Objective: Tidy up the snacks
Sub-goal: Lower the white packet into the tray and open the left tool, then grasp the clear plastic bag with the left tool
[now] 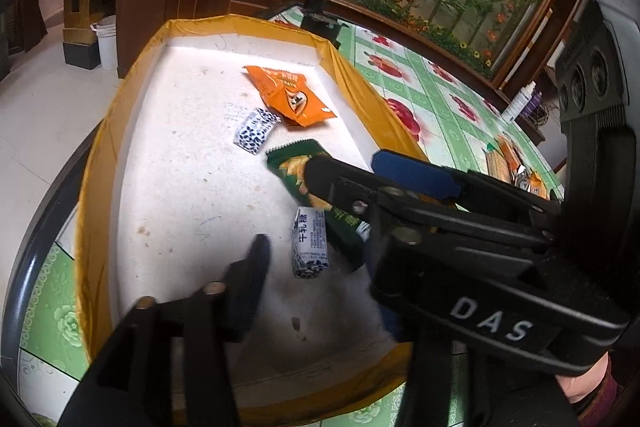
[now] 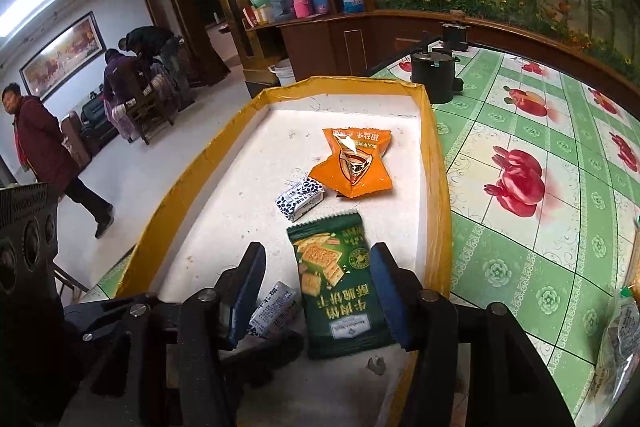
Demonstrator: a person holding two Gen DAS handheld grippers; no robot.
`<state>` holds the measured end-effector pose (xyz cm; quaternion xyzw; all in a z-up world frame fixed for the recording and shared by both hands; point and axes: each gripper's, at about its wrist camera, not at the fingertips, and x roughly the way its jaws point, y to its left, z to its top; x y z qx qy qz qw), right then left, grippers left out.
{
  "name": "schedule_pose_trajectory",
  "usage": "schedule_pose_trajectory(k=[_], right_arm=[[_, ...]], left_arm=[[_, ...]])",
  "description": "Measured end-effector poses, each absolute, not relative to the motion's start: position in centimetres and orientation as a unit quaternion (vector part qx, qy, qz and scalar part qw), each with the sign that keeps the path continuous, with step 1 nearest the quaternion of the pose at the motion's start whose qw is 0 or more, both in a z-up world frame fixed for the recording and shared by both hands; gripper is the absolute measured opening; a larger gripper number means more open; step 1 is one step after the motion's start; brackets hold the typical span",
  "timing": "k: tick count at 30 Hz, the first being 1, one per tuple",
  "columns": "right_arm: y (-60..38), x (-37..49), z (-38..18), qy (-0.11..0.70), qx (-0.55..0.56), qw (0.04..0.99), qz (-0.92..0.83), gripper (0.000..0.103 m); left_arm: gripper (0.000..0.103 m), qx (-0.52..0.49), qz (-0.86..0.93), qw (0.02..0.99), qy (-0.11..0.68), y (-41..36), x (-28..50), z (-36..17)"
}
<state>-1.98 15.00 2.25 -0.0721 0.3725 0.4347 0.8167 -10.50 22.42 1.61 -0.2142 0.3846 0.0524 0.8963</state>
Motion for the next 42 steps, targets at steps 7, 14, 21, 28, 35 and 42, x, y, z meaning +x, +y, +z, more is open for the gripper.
schedule_pose_trajectory(k=[7, 14, 21, 28, 35, 42], right_arm=[[13.7, -1.5, 3.0, 0.371, -0.035, 0.819, 0.436, 0.063], [12.2, -0.9, 3.9, 0.371, 0.007, 0.821, 0.435, 0.063], [10.6, -0.7, 4.7, 0.361, 0.028, 0.827, 0.430, 0.063], [8.0, 0.0, 5.2, 0.359, 0.058, 0.831, 0.422, 0.063], [3.8, 0.9, 5.8, 0.359, 0.091, 0.833, 0.412, 0.063], [-1.6, 1.2, 6.3, 0.347, 0.100, 0.844, 0.397, 0.064]], left_arm=[[0.052, -0.218, 0.056, 0.896, 0.382, 22.6, -10.7, 1.5], [0.053, -0.219, 0.061, 0.897, 0.380, 22.7, -10.9, 1.5], [0.053, -0.217, 0.068, 0.903, 0.365, 22.7, -11.6, 1.8], [0.053, -0.218, 0.075, 0.905, 0.358, 22.7, -11.9, 2.0], [0.053, -0.215, 0.080, 0.908, 0.350, 22.7, -12.1, 2.2], [0.053, -0.208, 0.087, 0.915, 0.336, 22.6, -12.5, 2.6]])
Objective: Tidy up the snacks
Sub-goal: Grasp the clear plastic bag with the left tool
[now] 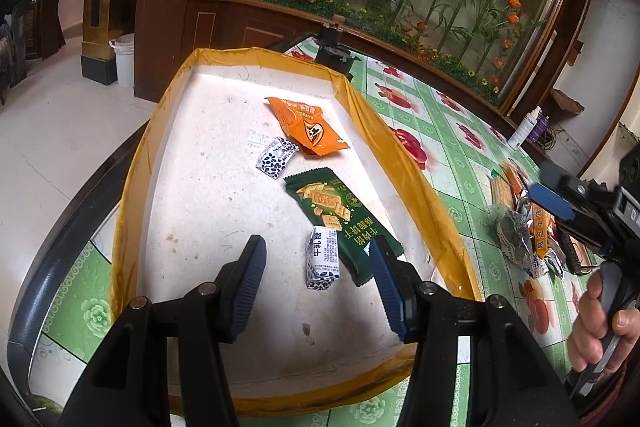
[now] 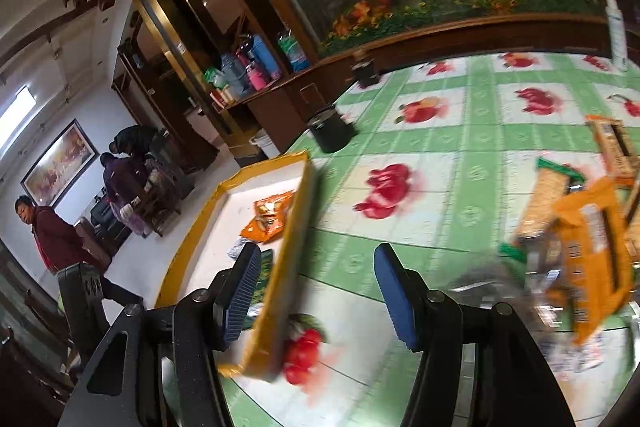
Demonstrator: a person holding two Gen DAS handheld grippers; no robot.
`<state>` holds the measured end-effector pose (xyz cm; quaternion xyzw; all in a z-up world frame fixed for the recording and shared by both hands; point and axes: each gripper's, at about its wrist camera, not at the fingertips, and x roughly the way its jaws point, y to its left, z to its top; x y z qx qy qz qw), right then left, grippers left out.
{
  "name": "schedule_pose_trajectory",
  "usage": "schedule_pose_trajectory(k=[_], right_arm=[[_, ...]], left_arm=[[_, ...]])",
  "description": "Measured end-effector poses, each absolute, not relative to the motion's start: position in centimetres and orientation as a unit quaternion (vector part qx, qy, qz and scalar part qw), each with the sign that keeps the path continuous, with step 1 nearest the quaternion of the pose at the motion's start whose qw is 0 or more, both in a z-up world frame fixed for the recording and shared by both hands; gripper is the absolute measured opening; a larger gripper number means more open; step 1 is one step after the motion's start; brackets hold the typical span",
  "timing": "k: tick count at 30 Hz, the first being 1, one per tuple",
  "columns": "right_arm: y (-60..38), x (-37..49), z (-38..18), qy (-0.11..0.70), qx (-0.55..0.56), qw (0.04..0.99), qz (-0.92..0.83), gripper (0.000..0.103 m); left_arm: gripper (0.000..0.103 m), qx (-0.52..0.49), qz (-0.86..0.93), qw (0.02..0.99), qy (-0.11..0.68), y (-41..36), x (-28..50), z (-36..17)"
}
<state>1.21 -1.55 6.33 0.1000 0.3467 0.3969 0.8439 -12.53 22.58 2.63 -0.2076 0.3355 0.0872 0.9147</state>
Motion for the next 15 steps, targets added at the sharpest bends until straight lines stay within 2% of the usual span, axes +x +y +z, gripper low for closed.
schedule_pose_trajectory(k=[7, 15], right_arm=[[-7.4, 1.5, 5.8, 0.346, 0.096, 0.848, 0.389, 0.064], [-11.8, 3.2, 4.5, 0.377, 0.165, 0.830, 0.376, 0.064]], left_arm=[[0.056, -0.195, 0.097, 0.923, 0.318, 22.3, -13.0, 3.2], [0.057, -0.200, 0.072, 0.927, 0.309, 19.7, -13.3, 5.0]])
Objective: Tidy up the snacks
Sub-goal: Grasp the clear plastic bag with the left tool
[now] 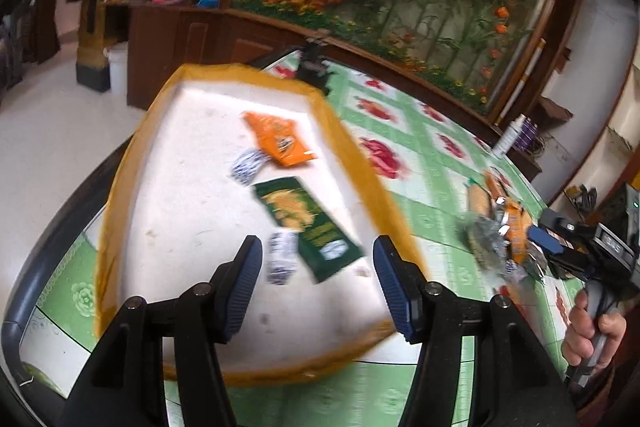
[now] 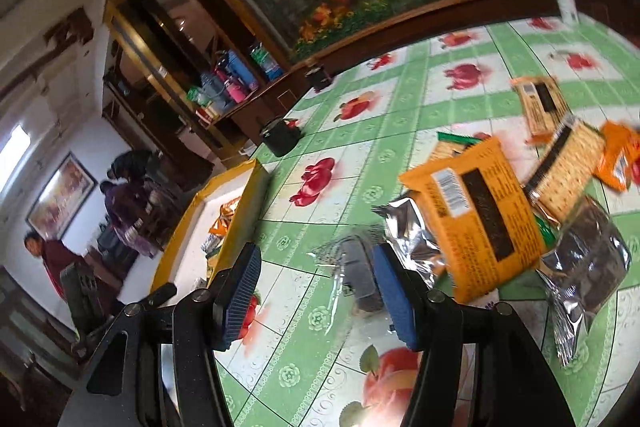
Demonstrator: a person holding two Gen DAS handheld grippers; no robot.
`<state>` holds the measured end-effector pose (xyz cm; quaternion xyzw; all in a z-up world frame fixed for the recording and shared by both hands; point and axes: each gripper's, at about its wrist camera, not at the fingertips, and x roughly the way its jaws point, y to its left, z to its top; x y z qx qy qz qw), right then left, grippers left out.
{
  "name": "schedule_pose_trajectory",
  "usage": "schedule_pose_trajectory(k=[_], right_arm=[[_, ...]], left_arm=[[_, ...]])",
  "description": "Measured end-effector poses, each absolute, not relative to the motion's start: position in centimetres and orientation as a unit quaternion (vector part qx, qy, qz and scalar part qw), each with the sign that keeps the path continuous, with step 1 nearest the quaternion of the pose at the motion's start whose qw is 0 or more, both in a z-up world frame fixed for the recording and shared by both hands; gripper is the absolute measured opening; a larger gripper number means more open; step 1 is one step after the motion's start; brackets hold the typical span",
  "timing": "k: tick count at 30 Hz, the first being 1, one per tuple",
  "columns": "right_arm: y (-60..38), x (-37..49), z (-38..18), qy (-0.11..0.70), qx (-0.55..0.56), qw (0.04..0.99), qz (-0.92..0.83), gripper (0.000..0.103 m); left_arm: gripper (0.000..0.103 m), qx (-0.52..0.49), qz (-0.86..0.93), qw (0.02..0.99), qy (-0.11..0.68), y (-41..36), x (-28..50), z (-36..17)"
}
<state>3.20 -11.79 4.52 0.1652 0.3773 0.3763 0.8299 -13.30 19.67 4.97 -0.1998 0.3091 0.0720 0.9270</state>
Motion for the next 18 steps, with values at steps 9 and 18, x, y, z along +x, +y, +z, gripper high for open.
schedule_pose_trajectory(k=[9, 18], right_arm=[[-12.8, 3.6, 4.3, 0.390, 0.191, 0.824, 0.363, 0.064], [-15.7, 4.3, 4.3, 0.377, 0.238, 0.836, 0.320, 0.064]], left_arm=[[0.061, -0.193, -0.040, 0.921, 0.337, 13.0, -9.6, 7.8], [0.078, -0.291, -0.113, 0.854, 0.416, 6.9, -1.9, 3.9]])
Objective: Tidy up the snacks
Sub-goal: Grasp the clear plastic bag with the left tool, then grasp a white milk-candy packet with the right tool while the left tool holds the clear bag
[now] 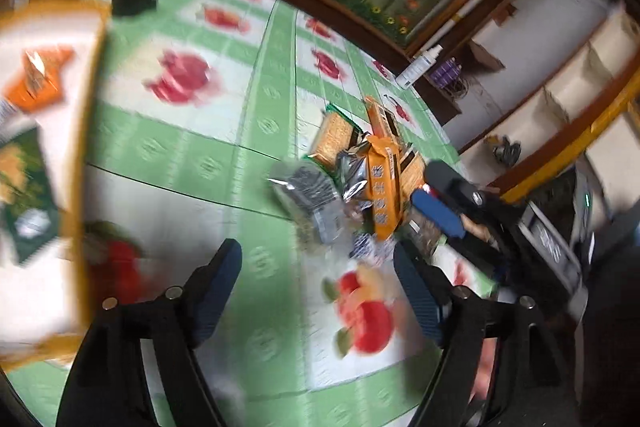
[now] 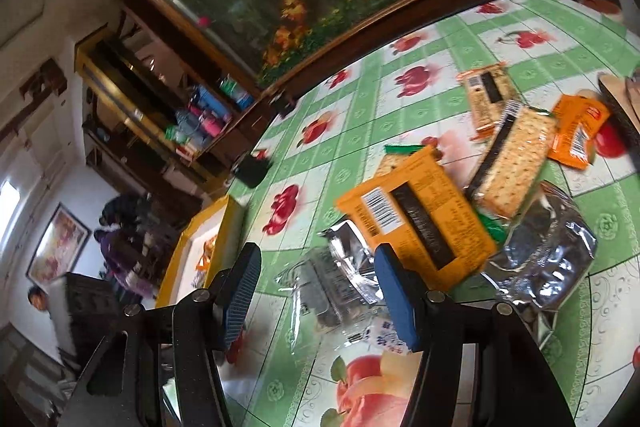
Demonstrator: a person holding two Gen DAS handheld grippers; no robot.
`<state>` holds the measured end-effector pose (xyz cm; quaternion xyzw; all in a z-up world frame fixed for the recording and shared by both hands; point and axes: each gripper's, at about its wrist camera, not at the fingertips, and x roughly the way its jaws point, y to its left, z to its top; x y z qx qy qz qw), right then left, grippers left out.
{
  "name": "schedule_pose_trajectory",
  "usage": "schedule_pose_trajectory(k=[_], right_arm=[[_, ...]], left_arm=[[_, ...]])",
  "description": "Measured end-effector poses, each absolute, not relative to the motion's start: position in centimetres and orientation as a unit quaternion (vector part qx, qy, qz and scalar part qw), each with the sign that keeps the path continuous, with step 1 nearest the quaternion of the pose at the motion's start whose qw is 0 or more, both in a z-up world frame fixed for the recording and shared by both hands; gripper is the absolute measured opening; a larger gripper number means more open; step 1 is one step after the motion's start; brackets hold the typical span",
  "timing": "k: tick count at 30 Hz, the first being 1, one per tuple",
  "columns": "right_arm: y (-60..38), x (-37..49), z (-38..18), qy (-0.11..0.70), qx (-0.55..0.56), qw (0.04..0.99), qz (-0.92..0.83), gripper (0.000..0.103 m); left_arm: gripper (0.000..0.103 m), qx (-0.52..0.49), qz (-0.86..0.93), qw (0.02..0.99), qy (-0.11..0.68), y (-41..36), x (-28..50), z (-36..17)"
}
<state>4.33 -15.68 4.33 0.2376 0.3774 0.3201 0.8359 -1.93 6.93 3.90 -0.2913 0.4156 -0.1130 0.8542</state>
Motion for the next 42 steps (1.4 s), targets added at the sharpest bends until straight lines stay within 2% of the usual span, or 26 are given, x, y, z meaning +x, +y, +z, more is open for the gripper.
schedule_pose_trajectory(k=[10, 11, 12, 13, 15, 23, 30, 38, 42], right_arm=[[-16.8, 4.7, 4.4, 0.376, 0.268, 0.827, 0.320, 0.064], [-16.7, 4.8, 4.5, 0.376, 0.267, 0.827, 0.320, 0.064], [-16.7, 4.8, 4.5, 0.376, 0.267, 0.827, 0.321, 0.064], [-16.8, 4.8, 4.5, 0.376, 0.268, 0.827, 0.322, 0.064], [-16.8, 4.8, 4.5, 0.378, 0.270, 0.824, 0.324, 0.064], [-15.7, 4.4, 4.6, 0.392, 0.239, 0.814, 0.355, 0.064], [-14.1, 4.2, 2.7, 0.431, 0.128, 0.825, 0.342, 0.064], [-12.8, 4.4, 0.6, 0.473, 0.089, 0.808, 0.341, 0.064], [-11.3, 2.5, 1.0, 0.461, 0.025, 0.806, 0.371, 0.063]], left_arm=[[0.077, -0.298, -0.095, 0.846, 0.431, 3.7, 3.5, 1.4], [0.067, -0.291, -0.093, 0.847, 0.434, 3.5, 3.9, 1.0], [0.051, -0.280, -0.088, 0.853, 0.431, 3.5, 3.9, 0.8], [0.043, -0.266, -0.085, 0.858, 0.430, 3.6, 4.0, 0.7], [0.038, -0.265, -0.100, 0.859, 0.426, 4.3, 3.8, 0.4], [0.037, -0.245, -0.099, 0.876, 0.404, 7.5, 2.1, 0.3], [0.038, -0.226, -0.096, 0.882, 0.402, 7.5, 2.0, 0.5], [0.038, -0.226, -0.094, 0.882, 0.403, 7.5, 1.9, 0.6], [0.038, -0.228, -0.090, 0.882, 0.402, 7.6, 1.7, 0.5]])
